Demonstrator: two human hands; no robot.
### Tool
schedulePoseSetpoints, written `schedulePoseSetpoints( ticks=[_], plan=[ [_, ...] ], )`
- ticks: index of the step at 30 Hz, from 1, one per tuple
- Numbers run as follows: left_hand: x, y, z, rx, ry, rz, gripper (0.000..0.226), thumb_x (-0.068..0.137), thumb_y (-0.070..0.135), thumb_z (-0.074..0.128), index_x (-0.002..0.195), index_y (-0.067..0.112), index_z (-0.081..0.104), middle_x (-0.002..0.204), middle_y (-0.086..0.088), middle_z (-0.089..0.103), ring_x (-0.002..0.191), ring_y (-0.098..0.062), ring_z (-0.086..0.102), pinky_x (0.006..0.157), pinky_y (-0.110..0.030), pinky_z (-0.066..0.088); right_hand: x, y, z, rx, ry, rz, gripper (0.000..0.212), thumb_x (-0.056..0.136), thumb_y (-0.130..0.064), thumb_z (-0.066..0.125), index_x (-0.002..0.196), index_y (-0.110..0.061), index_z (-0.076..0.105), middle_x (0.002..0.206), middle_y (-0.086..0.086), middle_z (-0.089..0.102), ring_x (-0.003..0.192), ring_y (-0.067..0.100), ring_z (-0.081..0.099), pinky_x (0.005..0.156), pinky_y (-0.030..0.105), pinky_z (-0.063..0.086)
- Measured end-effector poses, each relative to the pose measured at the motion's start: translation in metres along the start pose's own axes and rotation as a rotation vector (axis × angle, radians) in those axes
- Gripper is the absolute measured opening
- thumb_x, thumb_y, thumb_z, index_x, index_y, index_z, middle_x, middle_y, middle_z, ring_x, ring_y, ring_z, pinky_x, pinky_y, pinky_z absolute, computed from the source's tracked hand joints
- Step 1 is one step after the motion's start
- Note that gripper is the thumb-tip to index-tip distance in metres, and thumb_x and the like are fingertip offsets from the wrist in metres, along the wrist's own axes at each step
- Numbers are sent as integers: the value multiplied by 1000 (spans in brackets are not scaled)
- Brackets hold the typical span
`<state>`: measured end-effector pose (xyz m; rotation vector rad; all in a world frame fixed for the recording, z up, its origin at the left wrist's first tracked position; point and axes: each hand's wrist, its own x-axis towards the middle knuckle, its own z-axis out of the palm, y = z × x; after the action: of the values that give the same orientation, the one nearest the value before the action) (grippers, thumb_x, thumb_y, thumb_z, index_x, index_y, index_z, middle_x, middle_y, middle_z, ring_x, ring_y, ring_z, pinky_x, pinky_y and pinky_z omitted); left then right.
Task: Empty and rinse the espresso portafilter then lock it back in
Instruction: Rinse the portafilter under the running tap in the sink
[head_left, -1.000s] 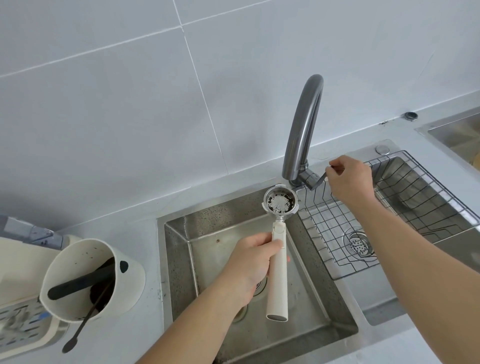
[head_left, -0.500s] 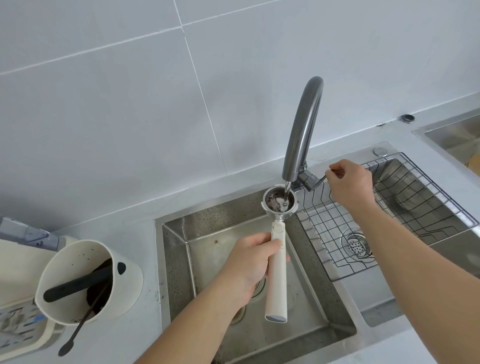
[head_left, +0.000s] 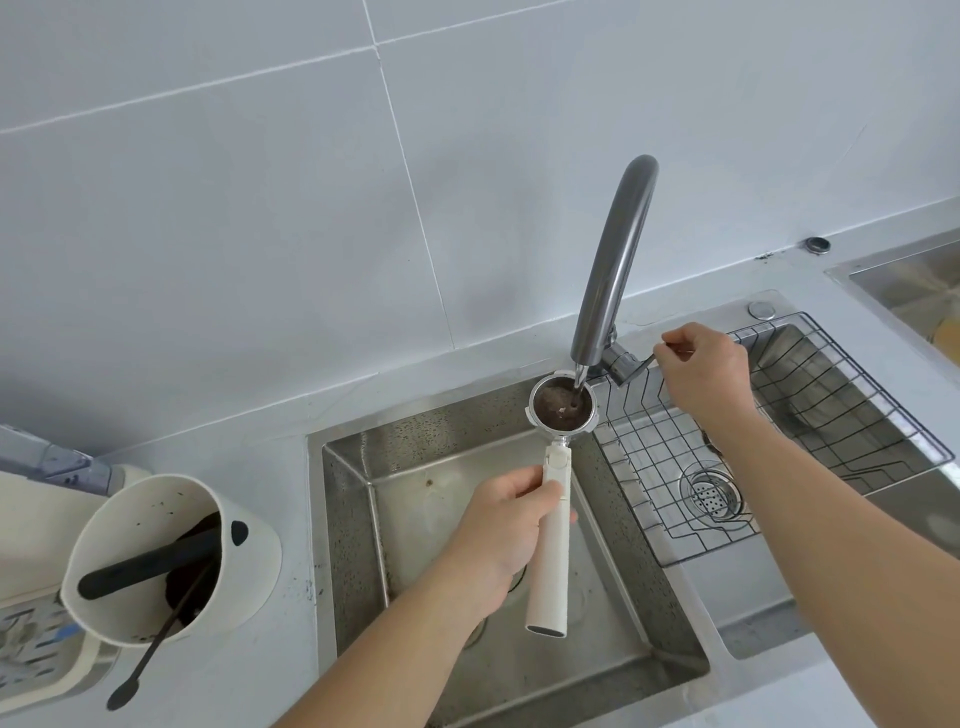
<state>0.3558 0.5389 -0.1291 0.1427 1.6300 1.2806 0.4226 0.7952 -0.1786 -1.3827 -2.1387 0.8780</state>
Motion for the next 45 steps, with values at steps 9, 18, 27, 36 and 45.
schedulePoseSetpoints(
  ticks=[9, 18, 27, 36, 45],
  plan=[
    [3, 8, 8, -235, -66, -139, 16, 94, 12, 57, 99, 0, 66, 77, -13, 66, 62, -20, 63, 60, -30, 53, 0, -1, -1, 6, -3, -4, 23, 93, -22, 60, 109, -9, 70, 87, 2, 68, 83, 21, 62, 77, 27, 46],
    [3, 7, -5, -11, -34, -127, 15, 89, 21, 65, 95, 10, 72, 70, -12, 69, 53, -19, 59, 50, -25, 47, 1, 0, 1, -2, 4, -4, 25, 93, -22, 61, 112, -8, 71, 96, 8, 74, 86, 22, 63, 80, 28, 47],
    [-3, 8, -21, 145, -1, 21, 21, 88, 22, 64, 75, 33, 77, 71, -8, 69, 63, -24, 58, 54, -28, 48, 0, -2, 0, -9, -5, 10, 26, 94, -21, 60, 114, -8, 69, 96, 7, 72, 81, 21, 62, 73, 27, 46],
    [0, 4, -19, 107, -6, 92, 17, 85, 31, 64, 88, 42, 76, 73, -3, 68, 66, -22, 57, 61, -32, 47, -1, -2, -1, 10, -4, 19, 24, 94, -22, 61, 113, -10, 70, 98, 7, 73, 85, 23, 65, 81, 35, 55],
    [9, 2, -10, 22, 7, 74, 19, 88, 29, 60, 90, 37, 77, 80, -2, 70, 78, -24, 58, 69, -38, 48, 0, -1, 1, 21, -9, 40, 24, 94, -23, 60, 113, -12, 69, 98, 6, 73, 82, 23, 66, 76, 32, 54]
  ],
)
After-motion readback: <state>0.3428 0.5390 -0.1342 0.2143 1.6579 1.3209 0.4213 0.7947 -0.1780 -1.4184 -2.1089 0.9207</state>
